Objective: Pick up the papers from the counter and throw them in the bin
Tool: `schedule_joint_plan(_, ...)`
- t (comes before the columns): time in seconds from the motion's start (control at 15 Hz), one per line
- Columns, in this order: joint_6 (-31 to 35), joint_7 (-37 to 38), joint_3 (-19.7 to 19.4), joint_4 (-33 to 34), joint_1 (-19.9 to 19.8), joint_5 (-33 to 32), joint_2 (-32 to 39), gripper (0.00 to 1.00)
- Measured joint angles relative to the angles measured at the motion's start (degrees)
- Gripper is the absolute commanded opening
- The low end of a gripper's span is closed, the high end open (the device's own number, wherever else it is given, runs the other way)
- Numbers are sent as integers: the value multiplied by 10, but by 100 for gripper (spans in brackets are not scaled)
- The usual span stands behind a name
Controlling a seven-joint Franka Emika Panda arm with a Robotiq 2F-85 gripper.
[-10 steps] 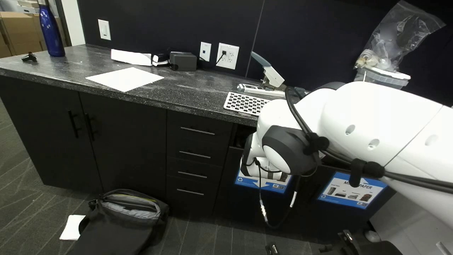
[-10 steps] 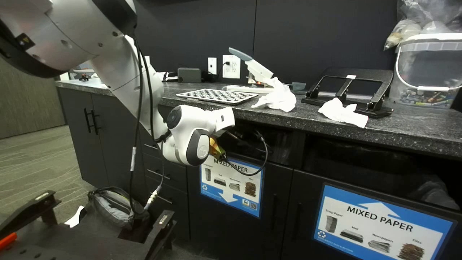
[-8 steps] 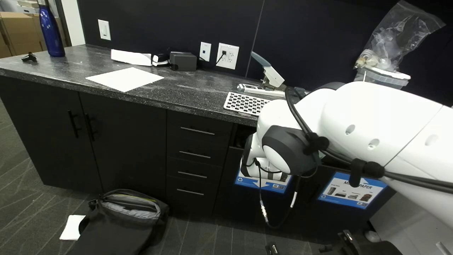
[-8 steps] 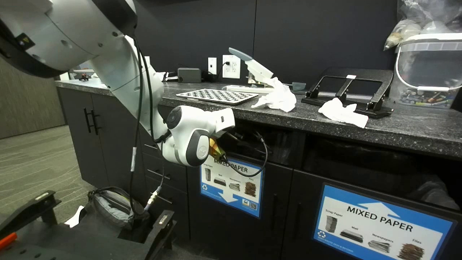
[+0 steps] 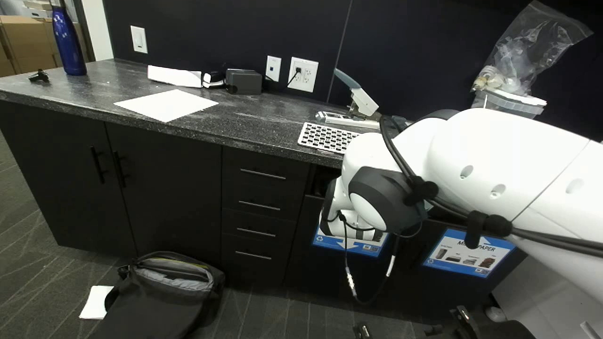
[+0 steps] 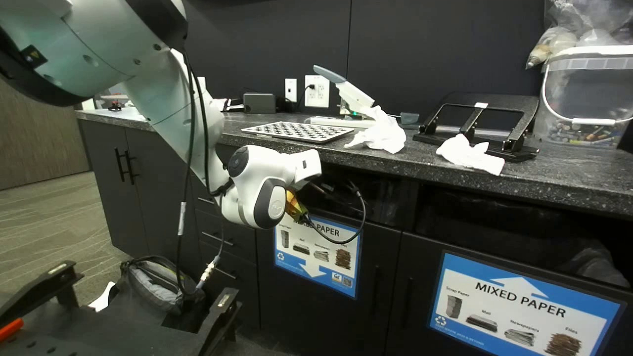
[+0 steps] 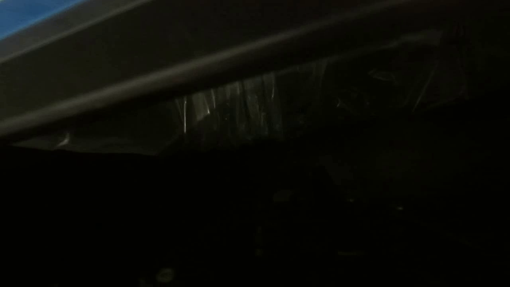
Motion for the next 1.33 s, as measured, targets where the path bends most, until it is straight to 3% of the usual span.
schedule_joint_plan(0.33, -5, 0, 1, -2, 0, -10, -2, 8)
schedule_joint_plan(0.47, -8, 35, 29, -31, -5, -109, -42, 9)
schedule_joint_plan(0.67, -8, 57, 100, -97, -23, -248, -132, 8)
schedule_joint_plan(0.93, -1, 64, 215, -207, -100, -428, -253, 8)
schedule_joint_plan(1.0, -8, 51, 223, -237, -107, -416, -281, 8)
schedule_joint_plan(1.07, -24, 27, 201, -268, -90, -376, -307, 8)
schedule_joint_plan(1.33, -94, -48, 88, -394, 20, -219, -398, 8)
